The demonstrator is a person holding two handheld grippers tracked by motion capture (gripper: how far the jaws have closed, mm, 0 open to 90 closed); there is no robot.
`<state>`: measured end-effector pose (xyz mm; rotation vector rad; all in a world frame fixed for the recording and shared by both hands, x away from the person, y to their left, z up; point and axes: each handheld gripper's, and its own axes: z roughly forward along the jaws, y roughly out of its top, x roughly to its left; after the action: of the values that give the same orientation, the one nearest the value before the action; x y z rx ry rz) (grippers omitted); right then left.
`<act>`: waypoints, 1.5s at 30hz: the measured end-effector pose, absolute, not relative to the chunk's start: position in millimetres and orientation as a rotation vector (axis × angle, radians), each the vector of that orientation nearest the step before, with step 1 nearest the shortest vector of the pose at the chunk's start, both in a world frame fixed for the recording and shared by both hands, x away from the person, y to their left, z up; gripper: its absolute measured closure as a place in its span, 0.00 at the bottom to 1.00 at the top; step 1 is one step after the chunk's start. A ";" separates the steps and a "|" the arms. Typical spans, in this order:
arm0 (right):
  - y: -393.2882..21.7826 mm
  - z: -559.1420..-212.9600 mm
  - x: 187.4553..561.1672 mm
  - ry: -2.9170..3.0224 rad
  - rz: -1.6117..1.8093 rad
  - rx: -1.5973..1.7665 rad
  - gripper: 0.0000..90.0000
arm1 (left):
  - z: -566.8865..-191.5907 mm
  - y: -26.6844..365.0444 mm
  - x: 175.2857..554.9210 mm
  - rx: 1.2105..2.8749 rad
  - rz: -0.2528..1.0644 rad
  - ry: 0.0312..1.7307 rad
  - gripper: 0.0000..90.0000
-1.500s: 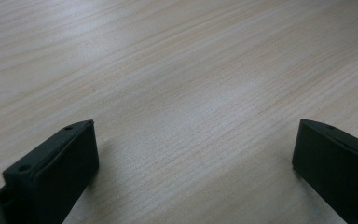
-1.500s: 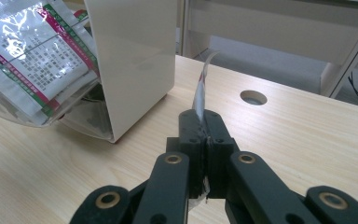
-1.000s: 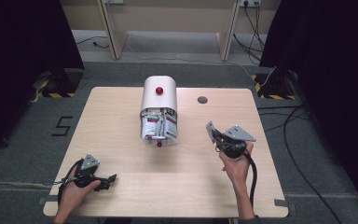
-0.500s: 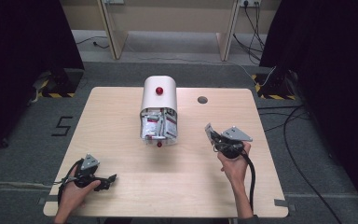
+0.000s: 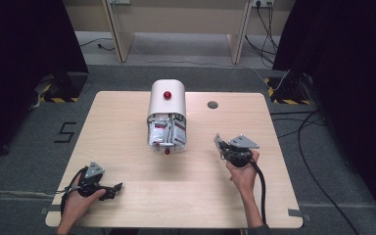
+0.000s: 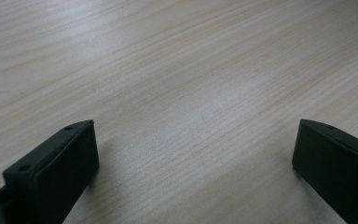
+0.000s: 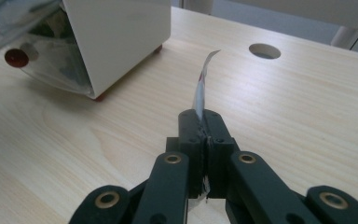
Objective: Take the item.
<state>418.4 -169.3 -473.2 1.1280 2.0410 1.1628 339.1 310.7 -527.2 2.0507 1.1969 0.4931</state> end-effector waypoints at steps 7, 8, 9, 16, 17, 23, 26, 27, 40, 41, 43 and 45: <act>-166.9 -479.0 420.3 2.059 1.160 1.135 0.98 | -527.2 310.6 339.1 2.051 0.493 1.197 0.00; -166.8 -479.0 420.2 2.061 1.161 1.133 0.98 | -527.2 310.7 339.1 2.051 0.493 1.197 0.00; -166.6 -479.1 420.4 2.060 1.161 1.131 0.98 | -527.2 310.6 339.1 2.051 0.493 1.197 0.00; -163.9 -480.8 421.0 2.072 1.170 1.135 0.98 | -527.2 310.6 339.1 2.051 0.493 1.197 0.00; -163.2 -481.4 421.0 2.075 1.168 1.138 0.98 | -527.2 310.7 339.1 2.051 0.493 1.197 0.00; -163.1 -484.1 422.7 2.081 1.157 1.142 0.98 | -527.2 310.6 339.1 2.051 0.493 1.197 0.00; -163.4 -486.1 424.1 2.086 1.146 1.144 0.97 | -527.2 310.6 339.1 2.051 0.493 1.197 0.00; -163.3 -487.2 424.5 2.089 1.141 1.148 0.97 | -527.2 310.6 339.1 2.051 0.493 1.197 0.00; -174.3 -492.6 430.7 2.049 1.065 1.190 0.89 | -527.2 310.6 339.1 2.051 0.493 1.197 0.00; -175.2 -493.4 431.1 2.047 1.057 1.196 0.89 | -527.2 310.6 339.1 2.051 0.493 1.197 0.00; -177.3 -494.6 432.0 2.044 1.052 1.208 0.87 | -527.1 310.6 339.1 2.052 0.493 1.198 0.00; -178.5 -495.4 432.5 2.041 1.039 1.215 0.86 | -527.2 310.7 339.1 2.051 0.493 1.197 0.00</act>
<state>432.5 -178.5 -495.4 1.2154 2.0413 1.0394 339.1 310.7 -527.2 2.0508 1.1968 0.4931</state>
